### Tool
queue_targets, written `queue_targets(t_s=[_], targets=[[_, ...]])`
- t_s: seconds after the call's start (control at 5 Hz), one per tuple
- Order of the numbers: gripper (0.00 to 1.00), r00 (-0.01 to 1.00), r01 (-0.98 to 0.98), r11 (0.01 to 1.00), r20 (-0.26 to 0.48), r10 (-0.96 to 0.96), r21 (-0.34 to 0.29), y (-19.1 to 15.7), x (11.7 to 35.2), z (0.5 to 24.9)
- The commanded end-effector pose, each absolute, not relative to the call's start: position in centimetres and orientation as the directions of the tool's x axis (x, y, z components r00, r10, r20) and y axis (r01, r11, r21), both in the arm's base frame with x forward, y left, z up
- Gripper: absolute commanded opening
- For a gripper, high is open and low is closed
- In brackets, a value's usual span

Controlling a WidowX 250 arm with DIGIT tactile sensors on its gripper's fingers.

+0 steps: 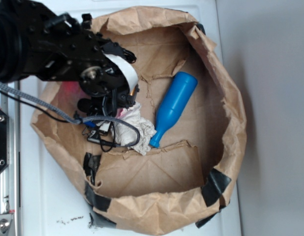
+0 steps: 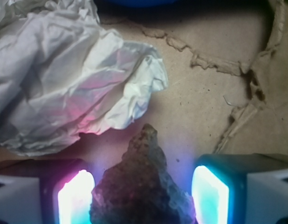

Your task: Grab the rock.

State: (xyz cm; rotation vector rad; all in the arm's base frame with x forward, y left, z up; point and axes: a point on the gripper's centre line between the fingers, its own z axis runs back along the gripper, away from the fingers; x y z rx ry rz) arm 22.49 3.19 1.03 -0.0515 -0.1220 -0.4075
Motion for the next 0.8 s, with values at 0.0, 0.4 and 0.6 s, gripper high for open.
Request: queue_targets(t_s=[0.0, 0.4, 0.6], targets=[[0.0, 0.893, 0.412, 0.91, 0.216, -0.394, -0.044, 3.9, 22.6, 3.7], [0.0, 0.895, 0.359, 0.925, 0.329, -0.303, -0.127, 7.6, 25.9, 12.6], [0.0, 0.899, 0.343, 0.933, 0.324, -0.294, -0.105, 8.2, 27.0, 13.3]])
